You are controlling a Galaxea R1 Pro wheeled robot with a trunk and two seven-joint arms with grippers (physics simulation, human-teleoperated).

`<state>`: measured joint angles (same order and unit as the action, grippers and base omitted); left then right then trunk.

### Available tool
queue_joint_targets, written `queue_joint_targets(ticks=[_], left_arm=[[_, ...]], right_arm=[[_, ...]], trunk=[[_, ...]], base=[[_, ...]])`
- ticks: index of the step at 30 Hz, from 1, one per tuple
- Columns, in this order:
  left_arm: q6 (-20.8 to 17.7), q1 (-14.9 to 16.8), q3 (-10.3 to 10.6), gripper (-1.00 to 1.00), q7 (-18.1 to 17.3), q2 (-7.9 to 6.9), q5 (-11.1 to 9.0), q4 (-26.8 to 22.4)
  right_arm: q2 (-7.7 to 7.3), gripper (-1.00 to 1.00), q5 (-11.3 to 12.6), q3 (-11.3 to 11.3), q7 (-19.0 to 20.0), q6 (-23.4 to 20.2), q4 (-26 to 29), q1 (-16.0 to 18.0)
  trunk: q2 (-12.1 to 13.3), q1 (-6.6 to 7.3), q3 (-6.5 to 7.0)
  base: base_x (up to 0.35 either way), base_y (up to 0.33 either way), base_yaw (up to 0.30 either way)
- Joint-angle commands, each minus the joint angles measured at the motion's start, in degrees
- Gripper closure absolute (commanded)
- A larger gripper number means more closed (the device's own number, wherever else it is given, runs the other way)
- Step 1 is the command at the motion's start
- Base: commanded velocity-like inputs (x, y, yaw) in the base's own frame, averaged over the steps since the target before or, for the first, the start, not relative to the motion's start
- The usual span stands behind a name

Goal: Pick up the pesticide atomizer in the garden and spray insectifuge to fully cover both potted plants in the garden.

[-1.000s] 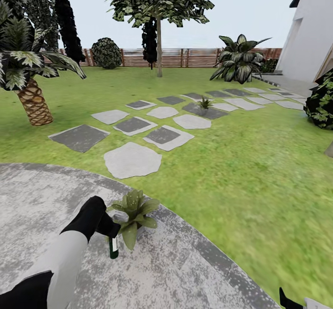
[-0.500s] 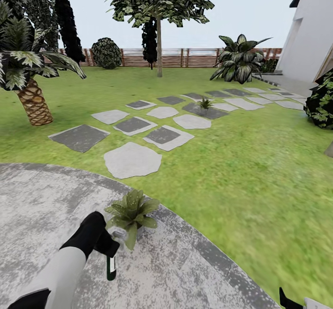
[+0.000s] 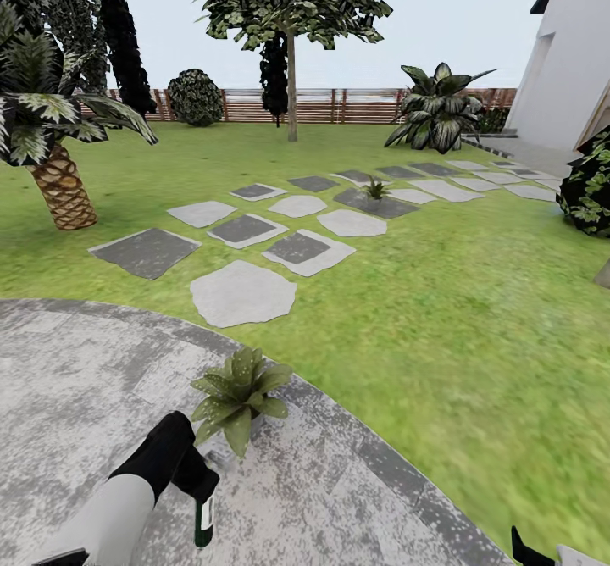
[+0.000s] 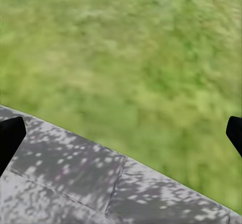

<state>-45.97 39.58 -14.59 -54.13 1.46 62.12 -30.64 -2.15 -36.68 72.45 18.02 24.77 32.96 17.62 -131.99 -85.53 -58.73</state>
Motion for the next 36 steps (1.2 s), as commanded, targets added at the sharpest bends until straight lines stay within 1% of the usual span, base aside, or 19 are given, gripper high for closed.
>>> queue_joint_targets(ticks=[1, 5, 7, 10, 11, 13, 16, 19, 22, 24, 26, 27, 29, 31, 33, 35, 36], left_arm=[[-0.42, 0.38, -0.59, 1.0, -0.39, 0.21, 0.49, -0.16], [-0.59, 1.08, -0.74, 1.0, -0.44, 0.14, 0.57, -1.34], [-0.56, 0.94, -0.81, 1.0, -0.27, -0.16, 0.72, -1.73], [-0.3, 0.61, -0.65, 1.0, 0.35, -0.99, 0.96, -1.42], [-0.13, -0.26, -0.48, 1.0, 1.14, -1.46, 1.02, -1.19], [-0.03, -1.81, -0.45, 1.0, 2.94, -1.72, 0.98, -1.16], [-0.23, -2.25, -0.82, 1.0, 4.53, -1.61, 0.58, -1.69], [-0.51, -1.83, -0.91, 1.0, 4.58, -1.02, 0.33, -1.99], [-0.83, 0.48, -1.04, 1.0, 4.5, -0.15, 0.16, -2.04], [-2.65, 2.84, -1.12, 1.0, 4.44, 0.13, 0.07, -1.97], [-4.35, 3.41, -1.09, 1.0, 4.47, 0.17, 0.07, -1.93], [-4.5, 3.39, -0.92, 1.0, 4.47, 0.15, 0.08, -1.87], [-4.56, 3.25, -0.72, 1.0, 4.44, -0.2, 0.1, -1.46], [-4.31, 3.04, -0.81, 1.0, 4.54, -0.88, 0.23, -1.2], [-4.14, 2.08, -0.8, 1.0, 4.68, -1.62, 0.25, -1.14], [-4.07, 1.37, -0.75, 1.0, 4.72, -2.03, 0.21, -1.18], [-4.1, 1.17, -0.58, 1.0, 4.78, -1.98, 0.2, -1.48]], right_arm=[[-0.01, -1.0, -0.32, 0.49, 0.51, 0.28, 0.0, 0.1], [-0.04, -1.0, -0.32, 0.5, 0.49, 0.28, 0.0, 0.11], [-0.04, -1.0, -0.32, 0.5, 0.5, 0.28, 0.0, 0.12], [-0.02, -1.0, -0.32, 0.5, 0.51, 0.28, 0.0, 0.11], [0.0, -1.0, -0.32, 0.5, 0.49, 0.28, 0.0, 0.11], [0.01, -1.0, -0.32, 0.46, 0.45, 0.28, 0.0, 0.13], [0.01, -1.0, -0.32, 0.42, 0.5, 0.28, 0.0, 0.11], [0.0, -1.0, -0.32, 0.48, 0.49, 0.28, 0.0, 0.13], [0.0, -1.0, -0.32, 0.49, 0.49, 0.28, 0.0, 0.11], [0.01, -1.0, -0.32, 0.5, 0.5, 0.28, 0.0, 0.11], [-0.01, -1.0, -0.32, 0.5, 0.48, 0.28, 0.0, 0.12], [-0.01, -1.0, -0.32, 0.5, 0.48, 0.28, 0.0, 0.13], [-0.02, -1.0, -0.32, 0.5, 0.49, 0.28, 0.0, 0.11], [-0.04, -1.0, -0.32, 0.5, 0.52, 0.28, 0.01, 0.1], [0.01, -1.0, -0.3, 0.47, 0.52, 0.28, 0.01, 0.1], [0.03, -1.0, -0.32, 0.43, 0.51, 0.28, 0.0, 0.12], [0.03, -1.0, -0.3, 0.42, 0.5, 0.29, 0.0, 0.12]], trunk=[[-0.02, 0.01, -0.05], [-0.02, 0.01, -0.05], [-0.02, 0.01, -0.05], [-0.02, 0.01, -0.05], [-0.02, 0.01, -0.05], [-0.02, 0.01, -0.05], [-0.02, 0.01, -0.05], [-0.02, 0.01, -0.05], [-0.02, 0.01, -0.05], [-0.02, 0.01, -0.05], [-0.02, 0.01, -0.05], [-0.02, 0.01, -0.05], [-0.02, 0.01, -0.05], [-0.02, 0.01, -0.05], [-0.02, 0.01, -0.05], [-0.02, 0.01, -0.05], [-0.02, 0.01, -0.05]], base=[[0.0, 0.0, 0.0], [0.0, 0.0, 0.0], [0.0, 0.0, 0.0], [0.0, 0.0, 0.0], [0.0, 0.0, 0.0], [0.0, 0.0, 0.0], [0.0, 0.0, 0.0], [0.0, 0.0, 0.0], [0.0, 0.0, 0.0], [0.0, 0.0, 0.0], [0.0, 0.0, 0.0], [0.0, 0.0, 0.0], [0.0, 0.0, 0.0], [0.0, 0.0, 0.0], [0.0, 0.0, 0.0], [0.0, 0.0, 0.06], [0.0, 0.0, 0.204]])
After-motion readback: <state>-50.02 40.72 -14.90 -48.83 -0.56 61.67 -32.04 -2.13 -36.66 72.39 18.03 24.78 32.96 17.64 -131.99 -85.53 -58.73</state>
